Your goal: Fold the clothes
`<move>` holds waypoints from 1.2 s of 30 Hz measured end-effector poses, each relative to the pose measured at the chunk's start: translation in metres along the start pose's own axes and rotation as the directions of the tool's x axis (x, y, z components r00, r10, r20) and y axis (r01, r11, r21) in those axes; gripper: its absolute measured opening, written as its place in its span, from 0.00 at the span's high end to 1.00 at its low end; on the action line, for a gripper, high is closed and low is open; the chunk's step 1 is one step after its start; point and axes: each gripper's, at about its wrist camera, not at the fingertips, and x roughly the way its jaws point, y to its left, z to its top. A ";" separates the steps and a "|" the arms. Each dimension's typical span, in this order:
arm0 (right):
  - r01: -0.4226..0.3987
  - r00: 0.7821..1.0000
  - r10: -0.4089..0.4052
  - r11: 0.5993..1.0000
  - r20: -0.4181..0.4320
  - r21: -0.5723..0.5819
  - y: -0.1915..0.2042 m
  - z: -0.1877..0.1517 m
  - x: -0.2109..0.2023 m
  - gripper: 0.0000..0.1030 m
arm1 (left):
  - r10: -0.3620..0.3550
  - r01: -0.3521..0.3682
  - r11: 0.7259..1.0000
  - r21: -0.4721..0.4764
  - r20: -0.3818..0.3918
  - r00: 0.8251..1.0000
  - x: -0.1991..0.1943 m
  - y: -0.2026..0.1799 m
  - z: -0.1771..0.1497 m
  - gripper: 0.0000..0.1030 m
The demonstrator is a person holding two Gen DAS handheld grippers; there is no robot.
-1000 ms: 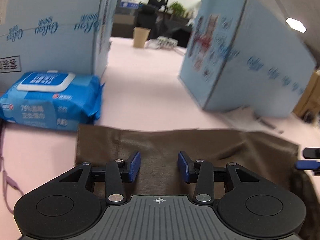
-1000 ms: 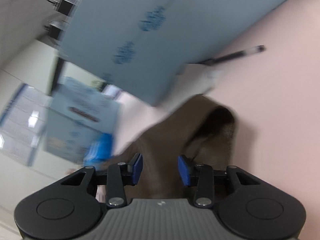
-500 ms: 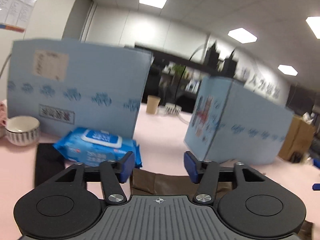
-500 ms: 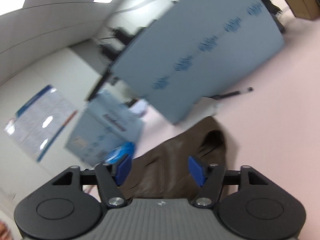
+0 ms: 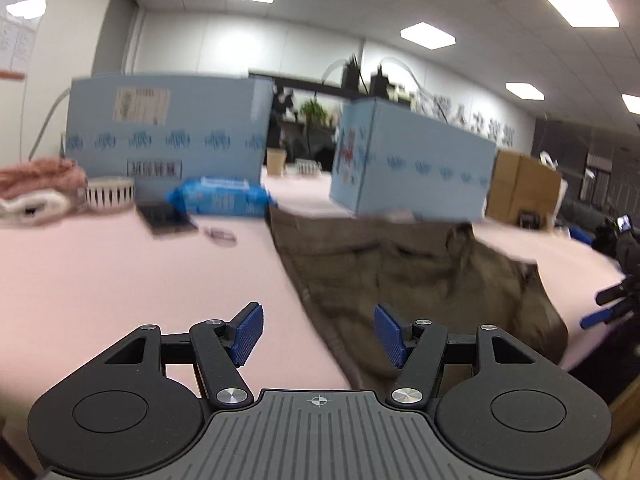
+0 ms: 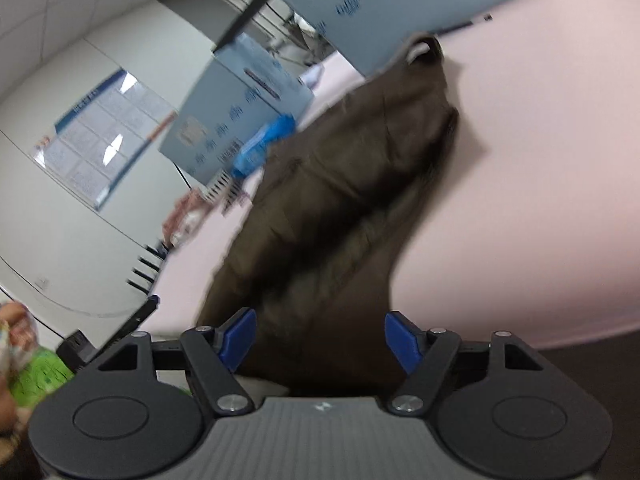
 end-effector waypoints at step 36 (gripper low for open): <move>-0.369 0.926 0.343 0.910 0.156 0.190 -0.085 -0.051 0.044 0.24 | -0.514 0.489 0.856 -0.164 -0.179 0.839 0.072 -0.007 -0.103 0.83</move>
